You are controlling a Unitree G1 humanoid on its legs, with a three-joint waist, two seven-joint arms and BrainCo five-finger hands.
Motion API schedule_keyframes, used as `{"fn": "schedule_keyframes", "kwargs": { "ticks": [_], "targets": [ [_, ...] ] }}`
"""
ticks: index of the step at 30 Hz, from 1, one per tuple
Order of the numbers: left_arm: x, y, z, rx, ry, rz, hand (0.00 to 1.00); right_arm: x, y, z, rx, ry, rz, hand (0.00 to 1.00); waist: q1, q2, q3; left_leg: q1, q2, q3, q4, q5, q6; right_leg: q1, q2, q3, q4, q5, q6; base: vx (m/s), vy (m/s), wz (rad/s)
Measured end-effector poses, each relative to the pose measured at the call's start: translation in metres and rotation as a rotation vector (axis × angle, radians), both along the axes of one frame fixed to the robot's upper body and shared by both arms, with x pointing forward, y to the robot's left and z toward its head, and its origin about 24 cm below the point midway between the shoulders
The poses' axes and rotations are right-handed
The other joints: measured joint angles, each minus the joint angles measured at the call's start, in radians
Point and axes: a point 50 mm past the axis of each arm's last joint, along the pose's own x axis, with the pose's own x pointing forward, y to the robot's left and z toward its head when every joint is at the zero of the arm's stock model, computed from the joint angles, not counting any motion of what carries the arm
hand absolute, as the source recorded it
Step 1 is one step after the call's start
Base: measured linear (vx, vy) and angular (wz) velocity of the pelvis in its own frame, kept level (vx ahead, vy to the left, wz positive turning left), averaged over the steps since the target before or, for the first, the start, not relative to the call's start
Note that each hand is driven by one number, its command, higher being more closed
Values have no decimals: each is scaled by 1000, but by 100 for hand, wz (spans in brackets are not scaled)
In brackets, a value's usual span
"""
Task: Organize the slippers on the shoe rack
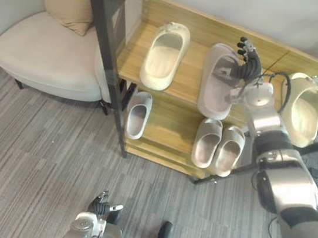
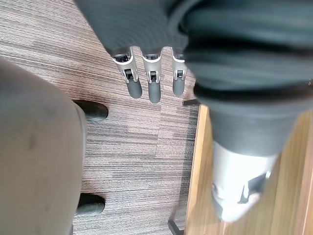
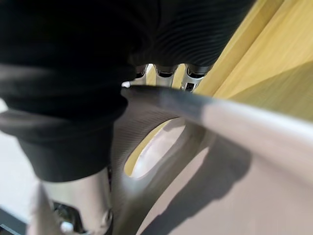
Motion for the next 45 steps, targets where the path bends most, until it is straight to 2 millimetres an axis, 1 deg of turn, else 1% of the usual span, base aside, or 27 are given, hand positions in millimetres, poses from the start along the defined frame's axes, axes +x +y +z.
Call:
{"fn": "schedule_keyframes", "kwargs": {
  "ticks": [1, 9, 13, 17, 20, 23, 24, 26, 28, 30, 33, 34, 35, 37, 38, 40, 41, 44, 45],
  "targets": [
    [2, 0, 1, -1, -3, 2, 0, 0, 1, 3, -3, -9, 2, 100, 0, 0, 8, 0, 0, 1, 0, 1, 0, 0, 0, 0, 0, 0, -1, 7, -12, 3],
    [7, 1, 3, -1, -16, 4, 0, 1, 5, 19, -30, -57, 1, 100, 5, -4, 30, 1, 2, 23, -20, 12, 1, -20, 0, 20, 1, 6, -8, 2, -2, -7],
    [7, 1, 3, -5, -17, 12, 0, 0, 7, 22, -9, -74, 17, 100, 6, -5, 31, 2, 2, 33, -26, 12, 1, -28, 0, 33, 1, 6, -8, 19, 4, -8],
    [7, 2, 3, -7, -17, 19, 0, -2, 8, 23, 12, -93, 34, 100, 5, -5, 31, 4, 3, 44, -28, 12, 1, -30, 1, 39, 1, 7, -8, 25, 3, -5],
    [6, 2, 3, -7, -16, 20, 0, -11, 14, 17, 13, -137, 78, 100, 1, -5, 31, 9, 4, 55, -28, 11, 1, -31, 0, 48, 1, 8, -7, 22, 5, -8],
    [6, 2, 2, -6, -14, 22, 0, -29, 20, 6, 9, -196, 136, 100, -9, -5, 30, 19, 6, 60, -28, 8, 4, -30, 0, 57, 11, 9, -6, 20, 11, -6],
    [5, 2, 2, -6, -12, 21, 0, -38, 21, 0, 15, -218, 155, 100, -11, -6, 30, 23, 6, 61, -26, 5, 5, -28, 0, 60, 14, 9, -6, 14, 16, -8],
    [4, 3, 2, -3, -9, 23, 0, -54, 17, -12, 38, -246, 164, 100, -16, -6, 30, 24, 5, 61, -17, 1, 8, -28, -2, 62, 24, 9, -6, 7, 11, -2],
    [1, 4, 1, 4, -2, 16, 0, -67, 16, -22, 57, -265, 165, 100, -31, -7, 28, 29, 5, 64, -16, -1, 11, -28, -3, 72, 31, 9, -5, -5, 11, -6],
    [-1, 5, 0, 4, 3, 28, 0, -80, 23, -21, 79, -311, 194, 100, -38, -9, 25, 42, 3, 88, -15, -7, 15, -28, -3, 98, 30, 10, -3, -15, 20, -32],
    [-6, 7, -2, 11, 20, 25, 0, -105, 31, -11, 82, -421, 256, 100, -64, -9, 16, 43, 4, 102, -3, -13, 14, -29, -2, 113, 29, 11, 0, -15, 4, -19],
    [-7, 6, -3, 15, 25, 19, 0, -112, 32, -8, 84, -451, 271, 100, -65, -8, 10, 43, 4, 108, 4, -19, 13, -29, -1, 121, 29, 11, 0, -8, -6, -21],
    [-11, 6, -5, 17, 46, 12, 0, -125, 35, -10, 89, -479, 301, 100, -72, -4, -20, 43, 7, 115, 8, -22, 11, -31, 2, 129, 27, 10, 2, 2, -9, -17],
    [-16, 5, -8, 19, 65, 7, 0, -134, 37, -12, 97, -497, 326, 100, -79, -1, -40, 43, 9, 116, 10, -24, 10, -30, 4, 131, 27, 10, 2, 14, -11, -8],
    [-18, 5, -9, 19, 72, 5, 0, -142, 40, -14, 105, -512, 351, 100, -84, 0, -53, 43, 9, 119, 15, -27, 9, -30, 5, 135, 27, 10, 2, 4, -9, -8],
    [-21, 4, -10, 19, 80, -2, 0, -151, 41, -20, 109, -512, 372, 100, -86, 1, -67, 44, 9, 123, 19, -27, 9, -30, 5, 141, 27, 10, 2, -17, -7, -7],
    [-22, 4, -10, 18, 84, -5, 0, -154, 41, -24, 109, -495, 380, 100, -86, 3, -74, 45, 9, 125, 19, -27, 9, -29, 5, 143, 27, 10, 3, -32, -3, -3],
    [-27, 0, -13, 3, 106, -26, 0, -168, 48, -50, 141, -403, 425, 100, -88, 15, -100, 55, 9, 127, 20, -27, 9, -21, 5, 147, 29, 10, 3, -21, -1, -2],
    [-28, -2, -14, 4, 115, -45, 0, -173, 54, -63, 144, -346, 461, 100, -88, 23, -107, 57, 10, 127, 19, -27, 9, -18, 4, 148, 29, 9, 5, -34, -7, -3]
  ]
}}
